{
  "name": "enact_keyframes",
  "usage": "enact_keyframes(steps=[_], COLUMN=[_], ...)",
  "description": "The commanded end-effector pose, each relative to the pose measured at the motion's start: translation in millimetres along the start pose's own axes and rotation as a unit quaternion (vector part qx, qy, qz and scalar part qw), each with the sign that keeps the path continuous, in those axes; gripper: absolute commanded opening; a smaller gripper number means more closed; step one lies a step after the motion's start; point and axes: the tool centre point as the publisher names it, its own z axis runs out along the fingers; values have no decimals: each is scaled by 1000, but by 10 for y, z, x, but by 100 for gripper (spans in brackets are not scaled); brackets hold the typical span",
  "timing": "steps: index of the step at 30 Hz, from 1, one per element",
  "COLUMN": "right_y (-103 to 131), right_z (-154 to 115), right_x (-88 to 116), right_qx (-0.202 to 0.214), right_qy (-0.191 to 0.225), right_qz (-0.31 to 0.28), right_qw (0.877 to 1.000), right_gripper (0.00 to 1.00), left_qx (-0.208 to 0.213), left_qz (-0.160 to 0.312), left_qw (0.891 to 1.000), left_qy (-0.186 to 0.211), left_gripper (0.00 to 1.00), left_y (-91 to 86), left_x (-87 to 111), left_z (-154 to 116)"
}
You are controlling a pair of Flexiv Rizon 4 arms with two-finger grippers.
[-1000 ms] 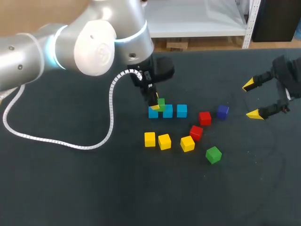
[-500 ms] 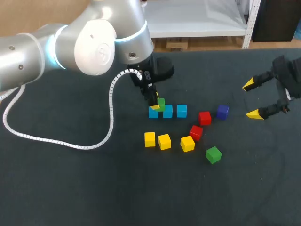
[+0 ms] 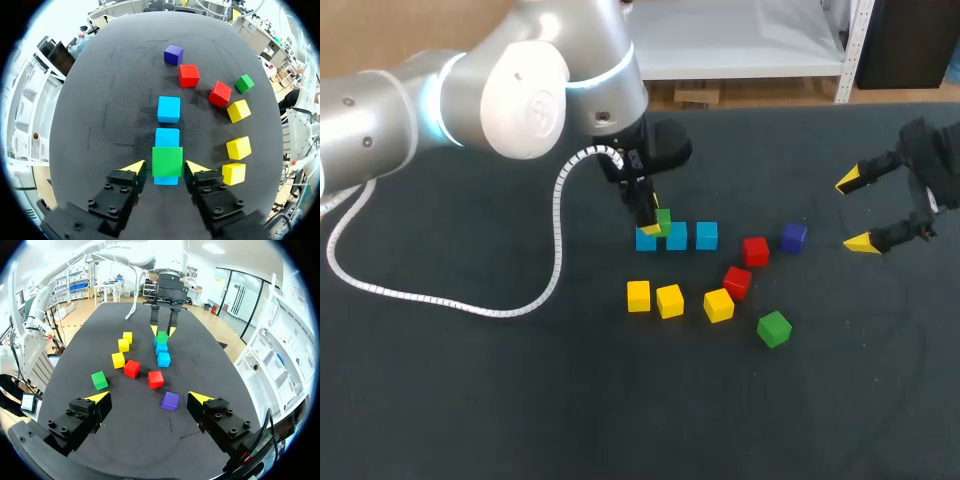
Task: Place the blue cubes, place green cubes on the blue cubes, place the yellow cubes on the green cubes, then place the red cubes on the yellow cubes, and place purple cube on the red cubes.
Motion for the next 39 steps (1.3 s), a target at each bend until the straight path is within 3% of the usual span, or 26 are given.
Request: enact_keyframes(steps=[1,2,4,10,17,23,39], right_y=[-6,-6,-6,-6,-6,-6,-6], right_z=[7,7,7,7,7,7,7], right_x=[5,5,5,5,5,5,5], right_qx=[0,0,0,0,0,0,0], right_qy=[-1,-1,-1,-1,-1,-1,-1], right_qz=[0,0,0,0,0,0,0], right_qw=[1000,1000,1000,1000,1000,1000,1000], right_gripper=[100,100,100,100,100,100,100], left_qx=[4,6,17,-17,-34,-40,-44], left_qz=[1,3,2,28,84,85,92], left_qw=[1000,1000,1000,999,991,987,986], left_qy=[2,1,-4,-42,-94,-129,-133], left_gripper=[71,100,100,100,100,100,100], left_y=[41,37,16,-42,-203,-267,-350], left_x=[-12,-10,6,125,392,651,1117], left_z=[1,-11,-51,-391,-745,-905,-1064])
